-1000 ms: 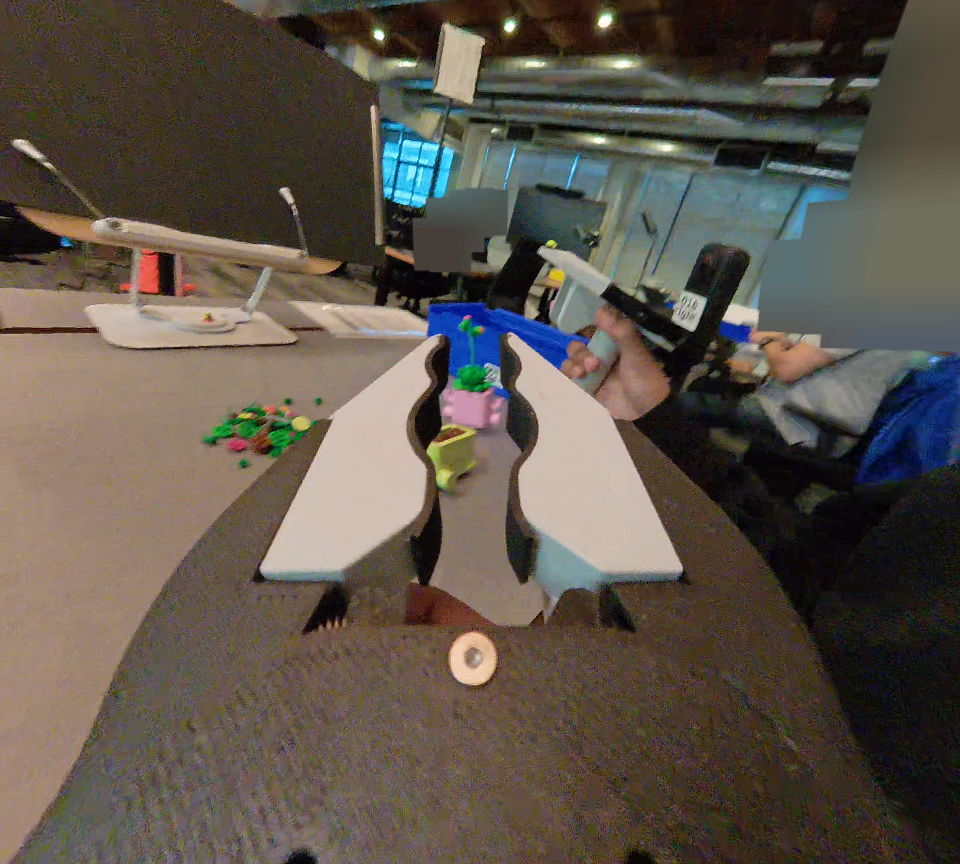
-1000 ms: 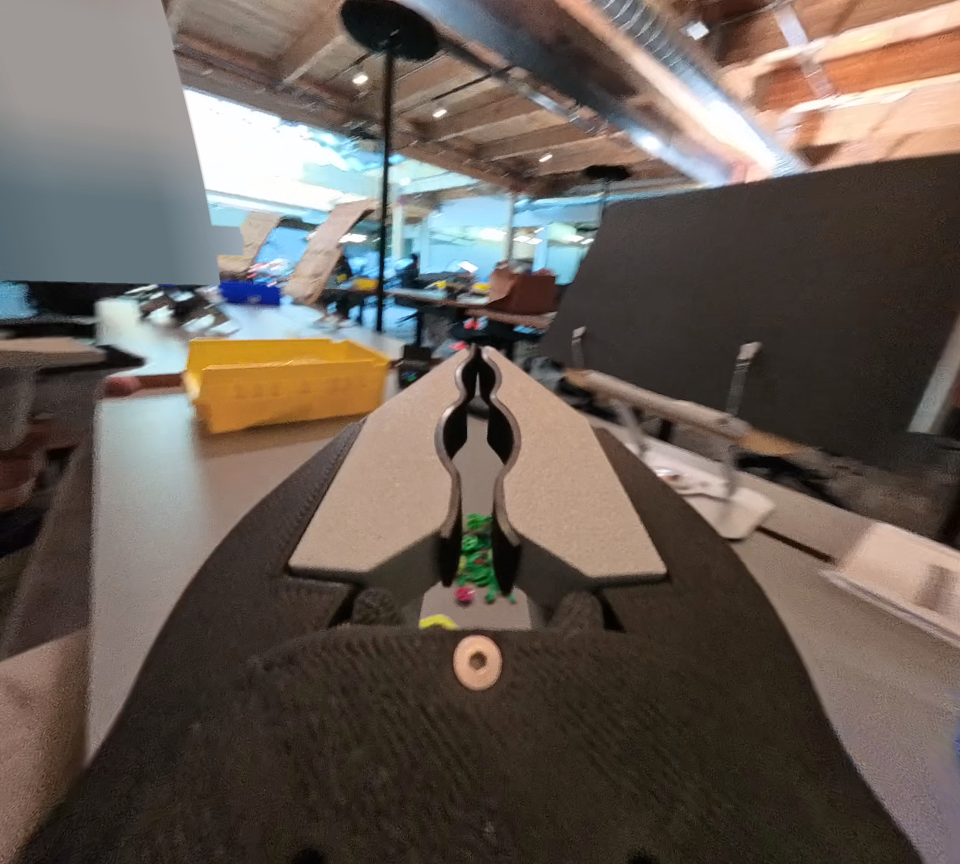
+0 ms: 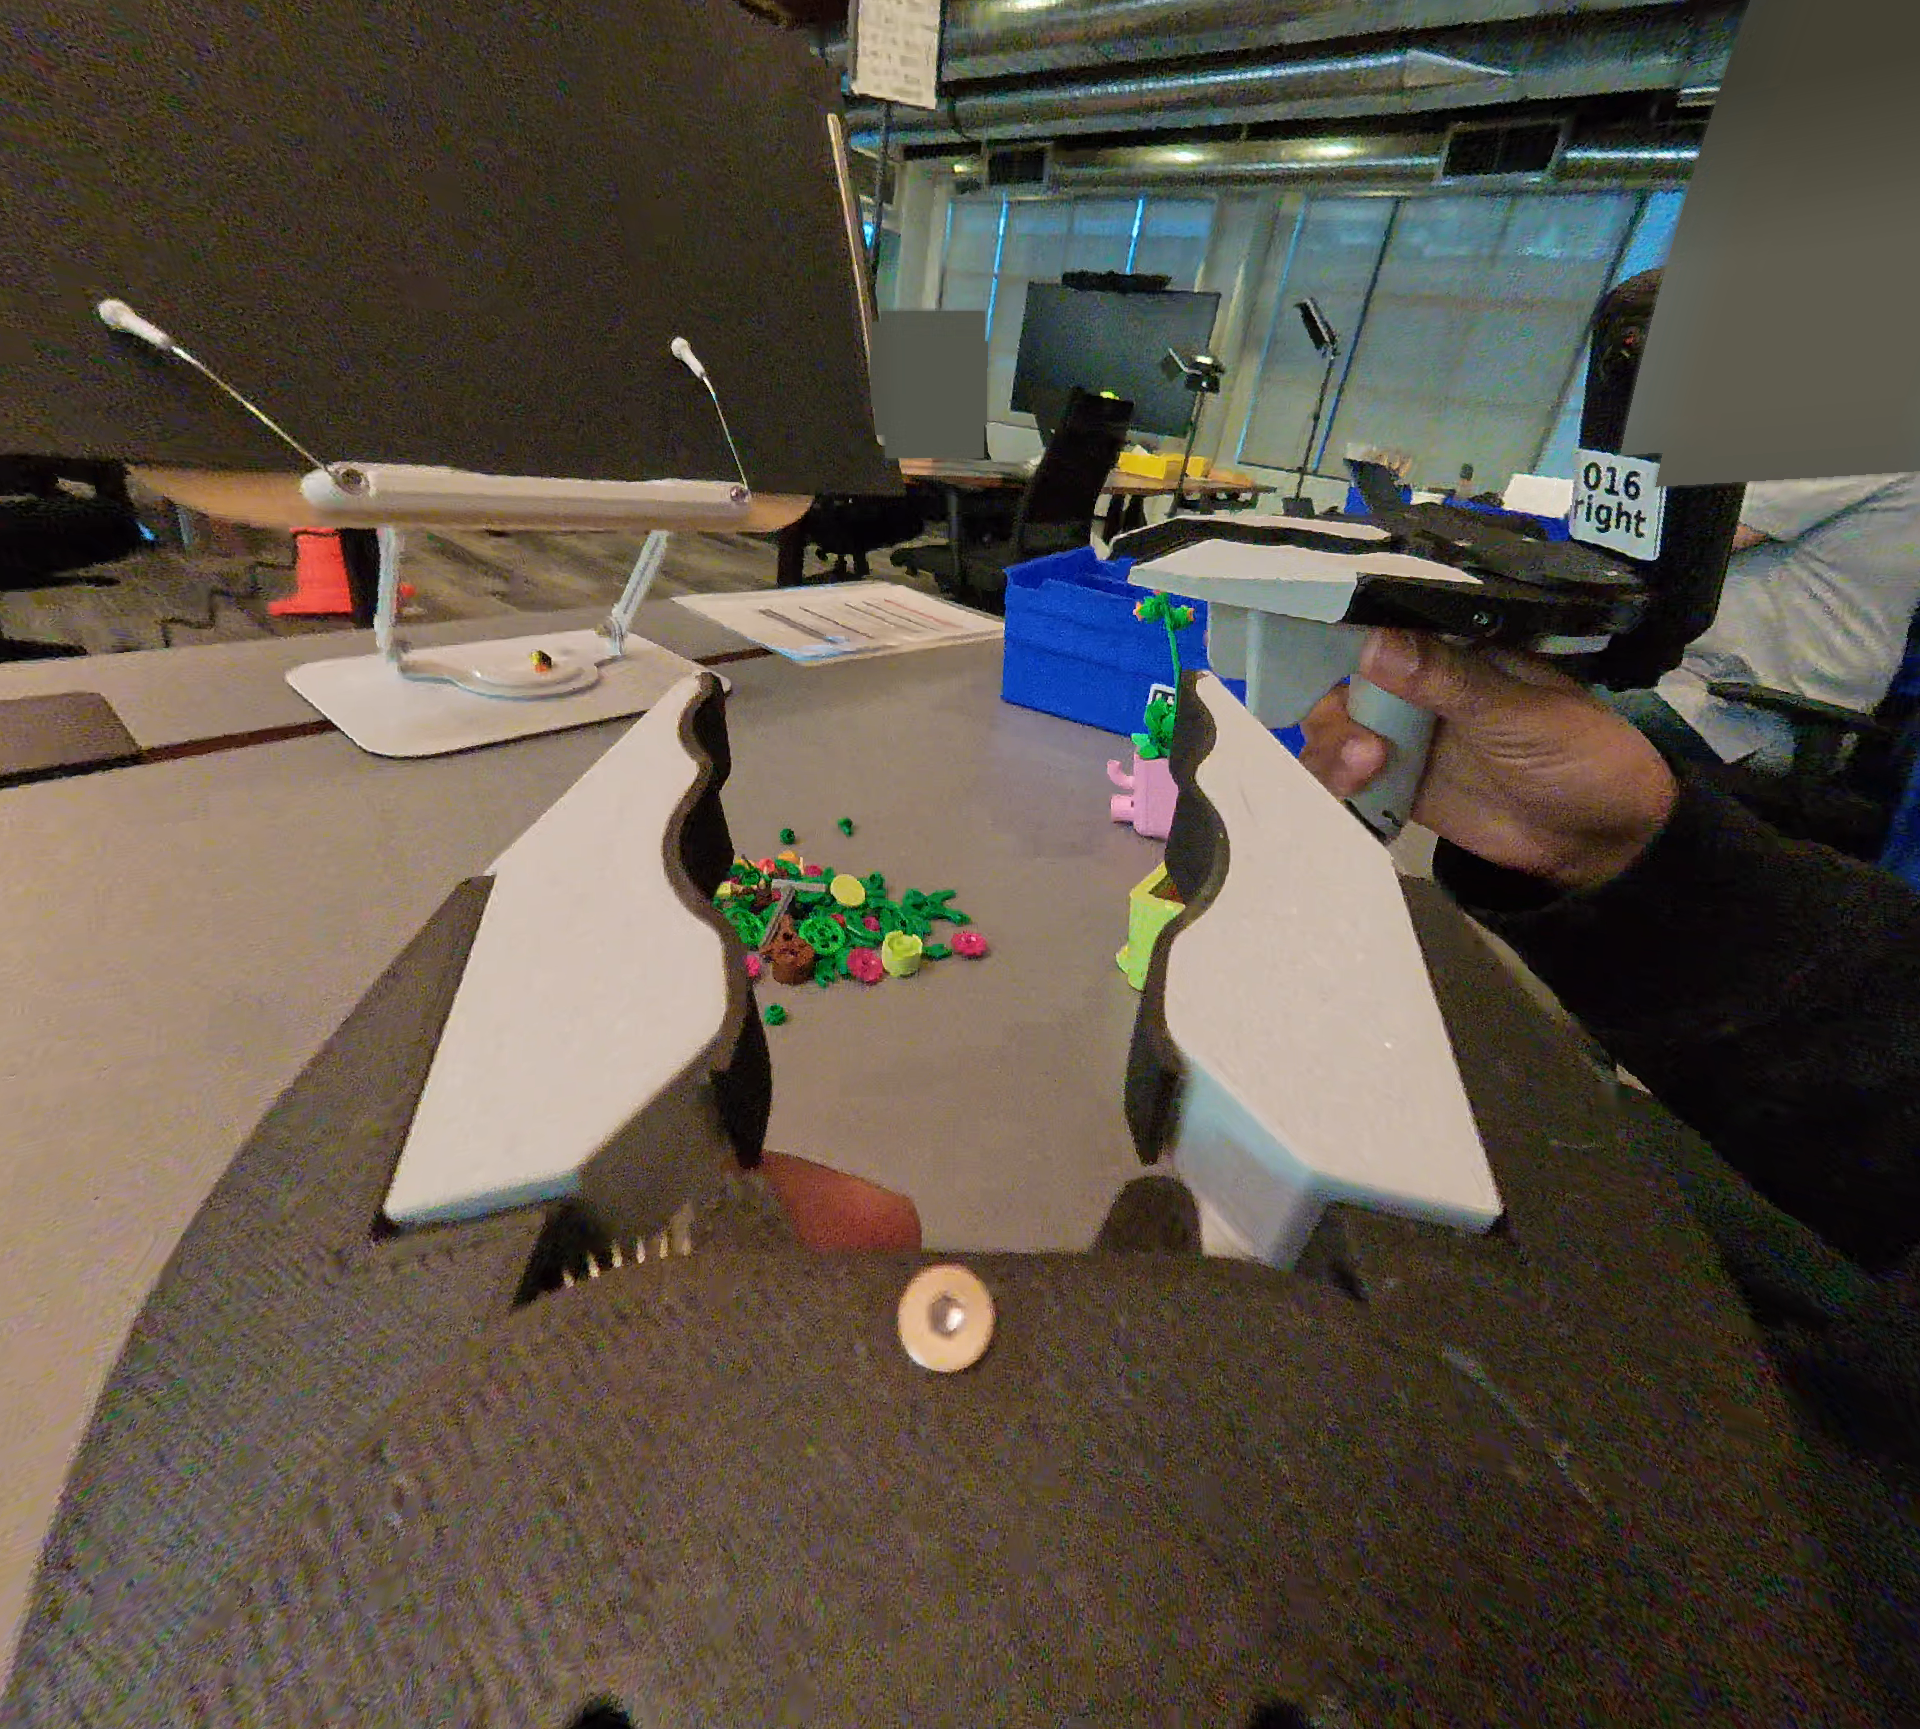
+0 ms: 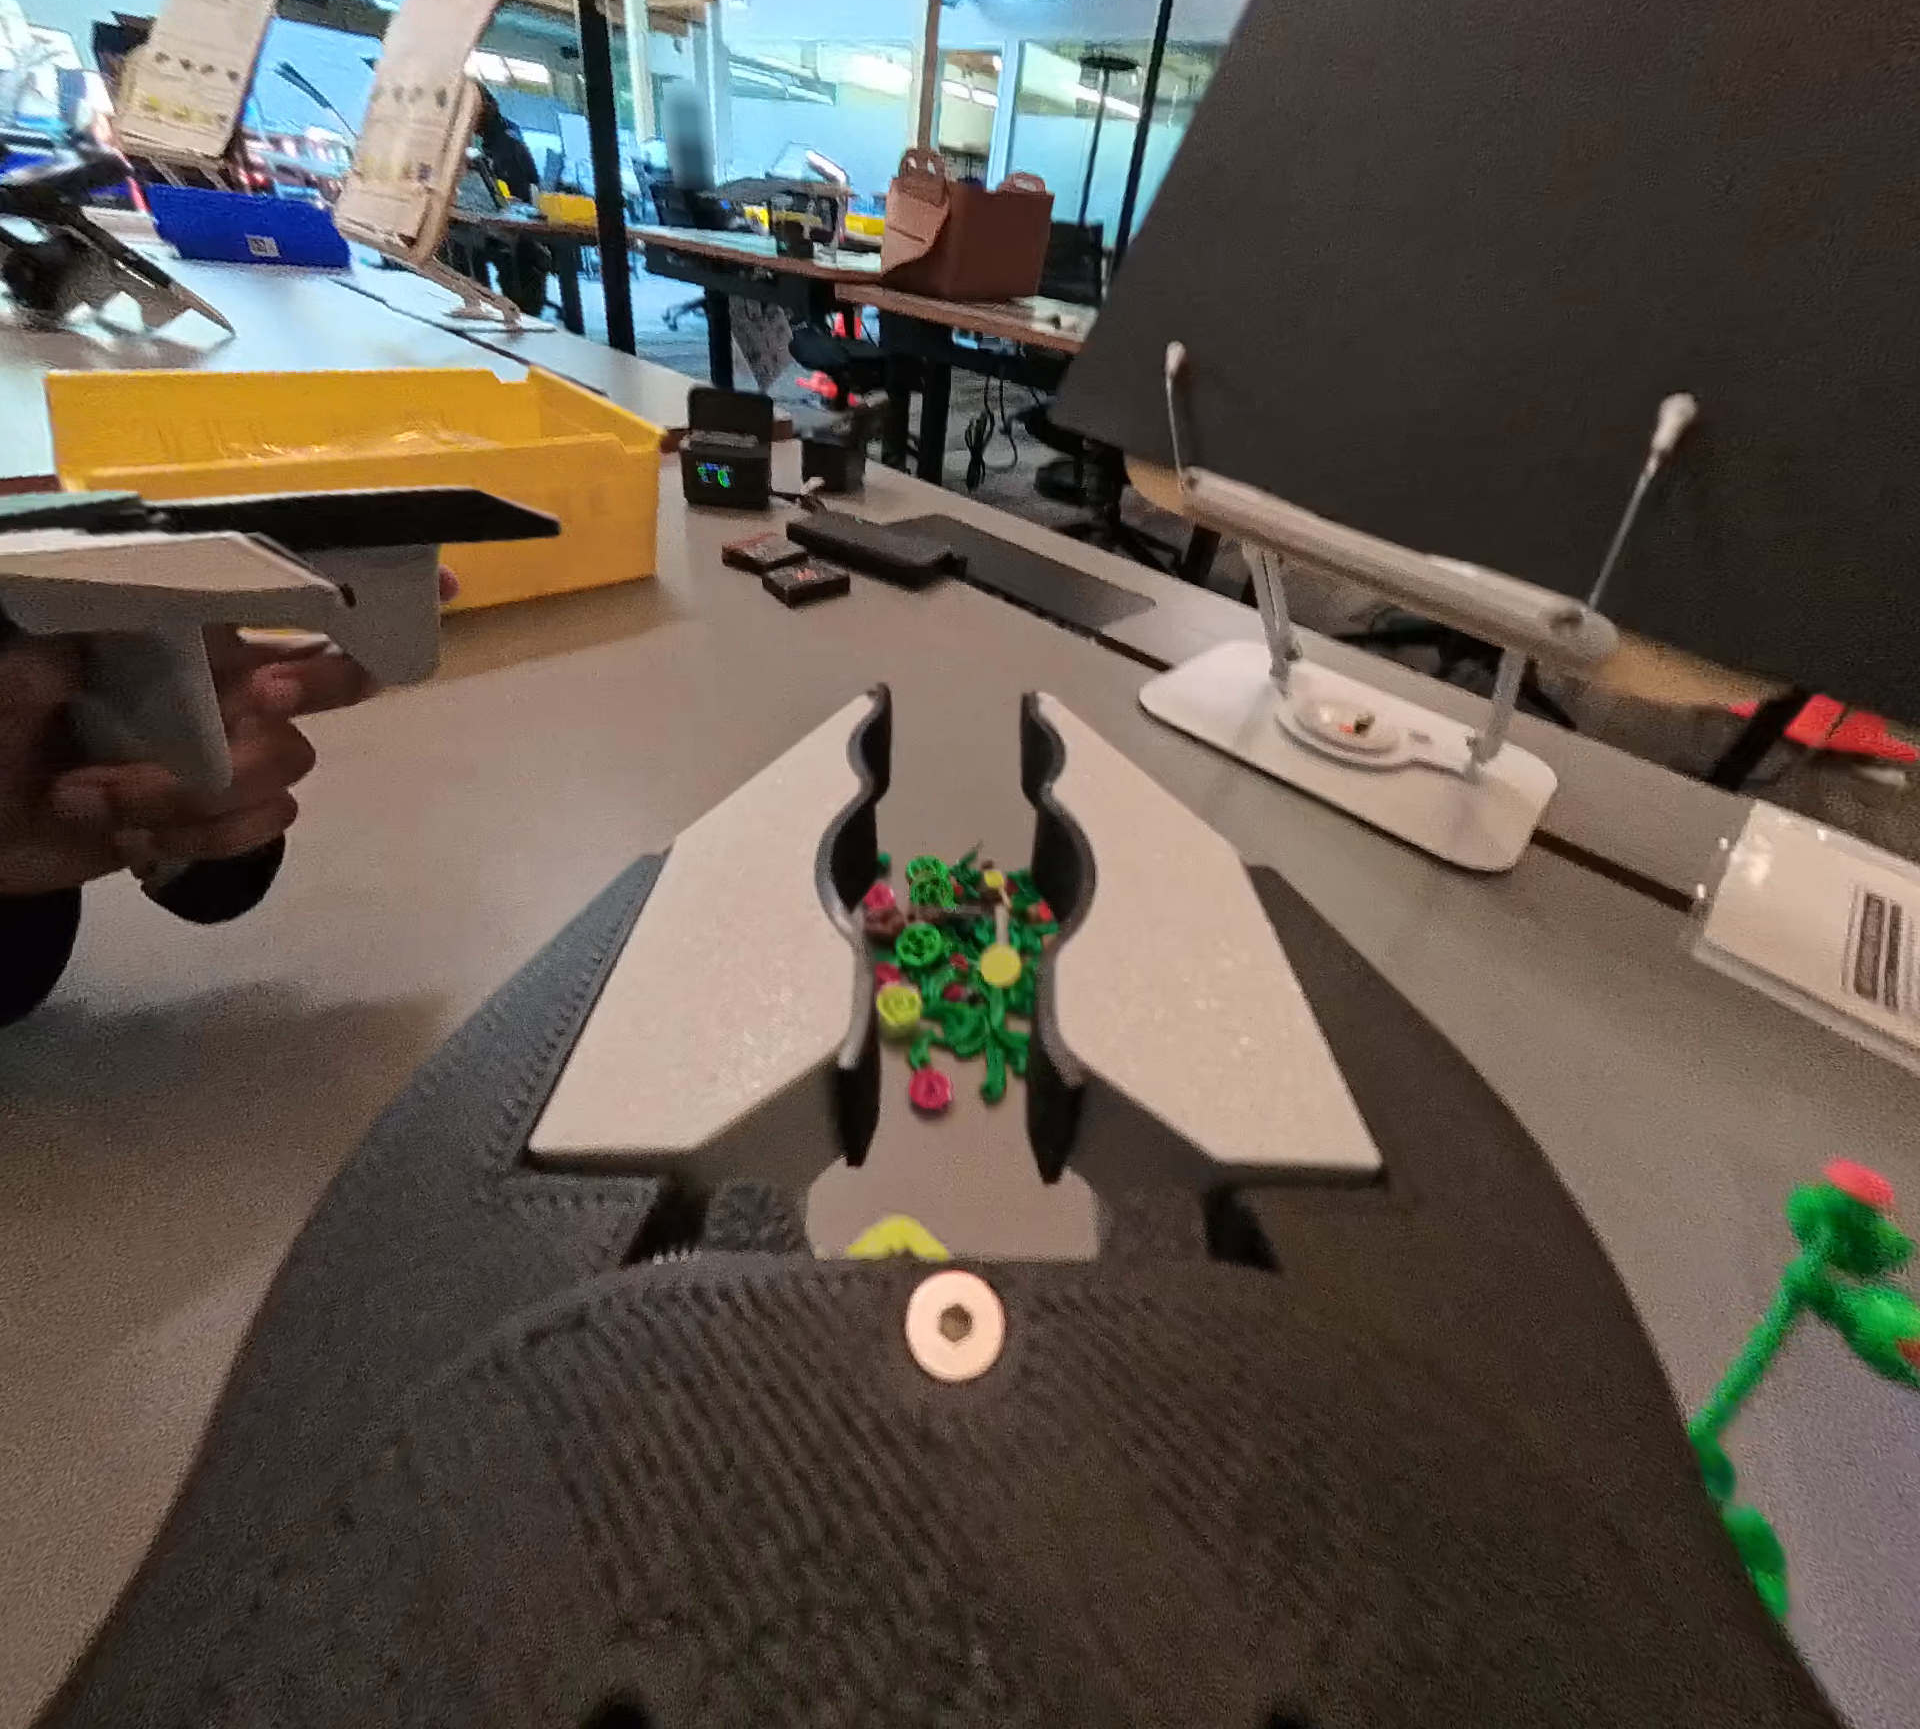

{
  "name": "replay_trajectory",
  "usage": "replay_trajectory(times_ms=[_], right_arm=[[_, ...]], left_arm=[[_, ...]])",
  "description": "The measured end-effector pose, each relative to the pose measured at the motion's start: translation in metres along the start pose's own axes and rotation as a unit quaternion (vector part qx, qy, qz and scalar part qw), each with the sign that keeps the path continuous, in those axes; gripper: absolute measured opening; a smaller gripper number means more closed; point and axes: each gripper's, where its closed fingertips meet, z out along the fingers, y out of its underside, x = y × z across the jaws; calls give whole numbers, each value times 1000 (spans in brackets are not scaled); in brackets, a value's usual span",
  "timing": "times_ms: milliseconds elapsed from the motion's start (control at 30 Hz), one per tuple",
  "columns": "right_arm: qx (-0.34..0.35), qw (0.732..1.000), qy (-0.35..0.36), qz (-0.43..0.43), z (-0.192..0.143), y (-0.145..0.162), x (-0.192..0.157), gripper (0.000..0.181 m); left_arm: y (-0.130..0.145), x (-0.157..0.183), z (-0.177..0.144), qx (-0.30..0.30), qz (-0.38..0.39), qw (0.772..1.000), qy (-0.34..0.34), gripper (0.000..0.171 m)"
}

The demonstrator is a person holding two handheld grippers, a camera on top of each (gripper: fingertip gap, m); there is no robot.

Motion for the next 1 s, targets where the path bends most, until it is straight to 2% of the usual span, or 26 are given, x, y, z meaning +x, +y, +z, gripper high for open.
replay_trajectory(times_ms=[133, 267, 333, 433, 533, 633, 733, 800, 900, 1000], right_arm=[[-24, 999, -34, 33, -8, 25, 7, 43], [-17, 995, -58, 75, -4, 33, 17, 42], [-13, 990, -88, 108, 0, 32, 16, 37], [2, 977, -146, 158, 7, 30, 2, 33], [15, 973, -170, 155, 10, 26, -9, 32], [27, 981, -163, 105, 7, 18, -13, 32], [24, 991, -118, 51, 2, 16, -4, 30], [47, 993, -97, 46, -3, 11, 1, 26], [63, 992, -90, 55, -9, 8, 7, 25], [63, 993, -73, 63, -13, 8, 20, 23]], left_arm=[[24, -28, 0, -20, -10, 999, -41, 85], [39, -32, 15, -62, -55, 997, -7, 82], [42, -30, 23, -79, -61, 995, 18, 64], [38, -25, 34, -81, -70, 993, 40, 66], [33, -12, 37, -73, -80, 992, 65, 69], [39, -7, 39, -88, -44, 993, 70, 68], [50, -5, 43, -121, 3, 990, 75, 67], [52, -6, 46, -119, 12, 990, 70, 58], [55, 6, 45, -111, 10, 989, 101, 44], [59, 10, 49, -135, 41, 984, 110, 49]])
